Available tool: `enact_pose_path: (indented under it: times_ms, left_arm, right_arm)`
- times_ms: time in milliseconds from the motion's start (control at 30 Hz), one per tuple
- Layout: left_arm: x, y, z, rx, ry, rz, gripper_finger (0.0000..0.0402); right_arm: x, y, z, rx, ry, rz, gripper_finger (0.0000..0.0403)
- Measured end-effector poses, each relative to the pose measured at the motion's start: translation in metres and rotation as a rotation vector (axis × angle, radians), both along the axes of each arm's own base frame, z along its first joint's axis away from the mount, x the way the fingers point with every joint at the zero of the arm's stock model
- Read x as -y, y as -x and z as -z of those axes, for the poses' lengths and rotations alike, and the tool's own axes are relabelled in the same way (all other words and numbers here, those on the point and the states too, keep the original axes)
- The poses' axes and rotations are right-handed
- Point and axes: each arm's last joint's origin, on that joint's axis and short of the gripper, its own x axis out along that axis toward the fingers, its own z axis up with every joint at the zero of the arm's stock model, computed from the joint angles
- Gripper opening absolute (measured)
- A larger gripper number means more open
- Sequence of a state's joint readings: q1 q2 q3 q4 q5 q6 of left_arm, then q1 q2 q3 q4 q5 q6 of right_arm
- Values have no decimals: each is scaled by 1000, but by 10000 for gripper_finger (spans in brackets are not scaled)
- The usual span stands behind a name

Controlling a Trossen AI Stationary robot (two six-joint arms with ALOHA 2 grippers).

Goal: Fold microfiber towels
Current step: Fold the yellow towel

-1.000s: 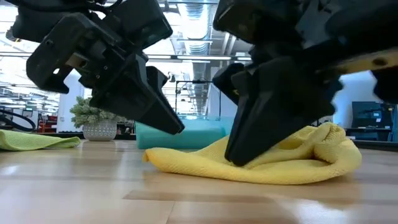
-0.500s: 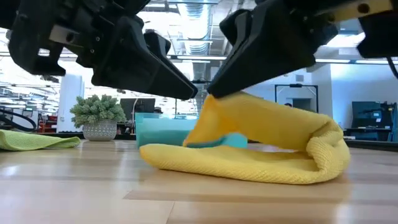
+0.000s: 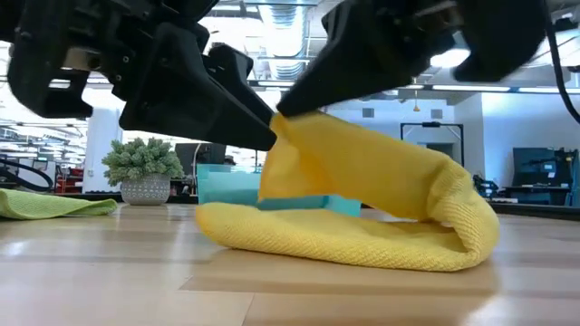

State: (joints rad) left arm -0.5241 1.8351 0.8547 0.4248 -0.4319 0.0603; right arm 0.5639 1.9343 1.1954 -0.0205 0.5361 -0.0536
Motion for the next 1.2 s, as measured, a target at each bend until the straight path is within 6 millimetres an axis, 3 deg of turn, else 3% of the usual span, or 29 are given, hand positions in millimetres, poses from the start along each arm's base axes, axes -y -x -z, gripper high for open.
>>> enact_pose_path:
  times_ms: [133, 267, 533, 633, 700, 800, 967, 1200]
  left_arm:
    - [-3, -1, 0, 7, 13, -49, 202]
    - [-7, -1, 1, 20, -33, -140, 180]
    - [-10, 1, 2, 17, -98, -207, 71]
    - [-8, 4, 1, 41, -200, -255, 18]
    - [-6, 7, -6, 71, -290, -301, 8]
    - [3, 9, -31, 117, -424, -358, 7]
    - [22, 7, -99, 181, -567, -374, 3]
    - [34, -7, -196, 249, -632, -314, 1]
  right_arm:
    - [-2, -1, -3, 36, -11, -4, 16]
    - [-3, -1, -3, 41, -10, -2, 17]
    - [-3, -1, -3, 41, -10, -1, 21]
    - [-4, 2, -4, 25, -3, -3, 36]
    - [-4, 9, -13, 8, -5, 10, 53]
    - [-1, 25, -33, -15, -33, 62, 80]
    - [10, 53, -55, -112, -81, 164, 119]
    - [6, 84, -51, -248, -58, 252, 140]
